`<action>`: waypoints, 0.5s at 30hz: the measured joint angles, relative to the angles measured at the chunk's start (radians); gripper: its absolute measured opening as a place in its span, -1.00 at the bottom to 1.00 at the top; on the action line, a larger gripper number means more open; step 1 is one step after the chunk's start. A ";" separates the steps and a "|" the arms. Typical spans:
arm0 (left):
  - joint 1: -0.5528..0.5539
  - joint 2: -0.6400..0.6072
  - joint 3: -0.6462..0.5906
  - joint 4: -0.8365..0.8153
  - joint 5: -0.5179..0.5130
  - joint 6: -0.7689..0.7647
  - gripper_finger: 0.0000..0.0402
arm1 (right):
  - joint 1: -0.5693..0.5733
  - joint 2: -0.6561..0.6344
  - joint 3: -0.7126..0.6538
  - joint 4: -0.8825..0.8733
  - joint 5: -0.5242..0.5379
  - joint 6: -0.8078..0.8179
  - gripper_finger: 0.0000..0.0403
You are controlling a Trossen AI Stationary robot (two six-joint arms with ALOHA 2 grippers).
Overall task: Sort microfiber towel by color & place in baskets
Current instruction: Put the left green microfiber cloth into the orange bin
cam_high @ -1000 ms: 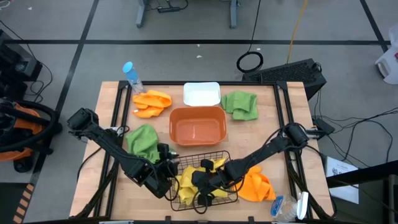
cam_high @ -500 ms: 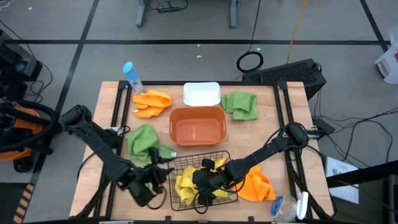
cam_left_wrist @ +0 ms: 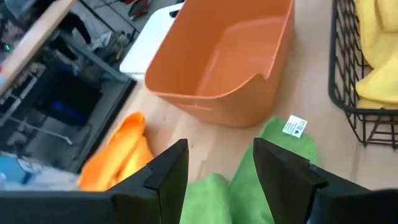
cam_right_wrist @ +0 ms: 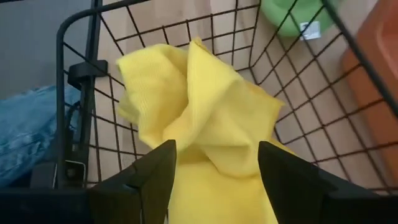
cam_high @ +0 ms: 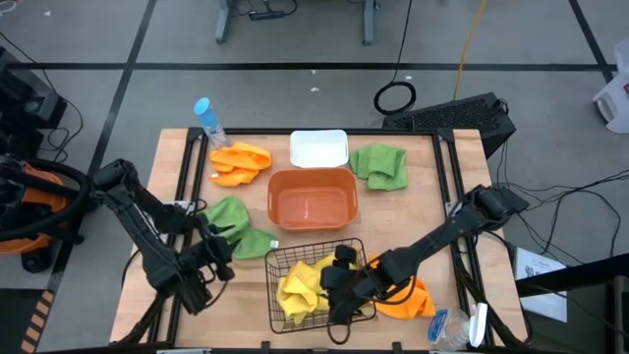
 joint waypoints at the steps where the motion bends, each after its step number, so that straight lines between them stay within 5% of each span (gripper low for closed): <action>1: -0.002 -0.010 -0.020 0.001 0.010 -0.021 -0.07 | 0.007 -0.003 0.000 -0.016 0.017 0.001 0.09; 6: -0.006 -0.063 -0.145 0.040 0.140 -0.114 -0.07 | 0.032 -0.005 0.000 -0.097 0.066 0.019 0.09; 11: 0.000 -0.129 -0.295 0.254 0.239 -0.106 -0.05 | 0.047 -0.005 0.000 -0.104 0.076 0.026 0.09; 15: 0.021 -0.159 -0.396 0.404 0.332 -0.088 0.20 | 0.055 -0.007 0.000 -0.089 0.073 0.026 0.09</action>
